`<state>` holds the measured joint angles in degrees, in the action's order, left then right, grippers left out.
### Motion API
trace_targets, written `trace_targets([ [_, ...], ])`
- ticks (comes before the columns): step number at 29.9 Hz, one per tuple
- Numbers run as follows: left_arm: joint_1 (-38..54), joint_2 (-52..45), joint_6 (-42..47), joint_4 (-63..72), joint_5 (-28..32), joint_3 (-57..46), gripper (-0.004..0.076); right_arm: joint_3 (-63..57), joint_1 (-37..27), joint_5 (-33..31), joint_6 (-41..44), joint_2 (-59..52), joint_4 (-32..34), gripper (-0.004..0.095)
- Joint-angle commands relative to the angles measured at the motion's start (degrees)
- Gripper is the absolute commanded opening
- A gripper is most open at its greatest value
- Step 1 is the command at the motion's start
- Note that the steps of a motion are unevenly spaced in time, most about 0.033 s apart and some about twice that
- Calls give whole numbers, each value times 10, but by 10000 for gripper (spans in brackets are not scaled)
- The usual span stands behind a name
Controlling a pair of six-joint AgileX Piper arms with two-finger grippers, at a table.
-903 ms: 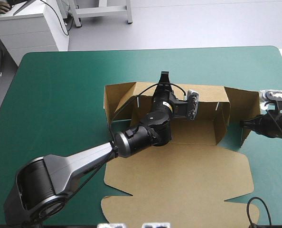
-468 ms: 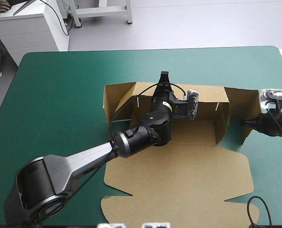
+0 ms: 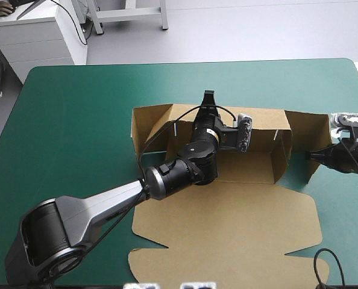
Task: Fold the box
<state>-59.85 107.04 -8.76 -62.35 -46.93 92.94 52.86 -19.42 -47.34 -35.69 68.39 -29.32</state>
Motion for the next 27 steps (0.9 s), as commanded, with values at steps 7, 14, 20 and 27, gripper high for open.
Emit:
trace_targets([
  [7,-3,-29,5,-7,-1,10,-8,14,0,-44,-6,-12,-27,-11],
  [14,-3,-29,5,-7,-1,10,-8,14,0,-50,-1,-51,-27,-11],
  [20,-3,-29,5,-7,-1,10,-8,14,0,-86,25,-65,-16,55],
  [27,-3,-29,5,-7,-3,10,-8,14,0,-110,71,-65,-18,293],
])
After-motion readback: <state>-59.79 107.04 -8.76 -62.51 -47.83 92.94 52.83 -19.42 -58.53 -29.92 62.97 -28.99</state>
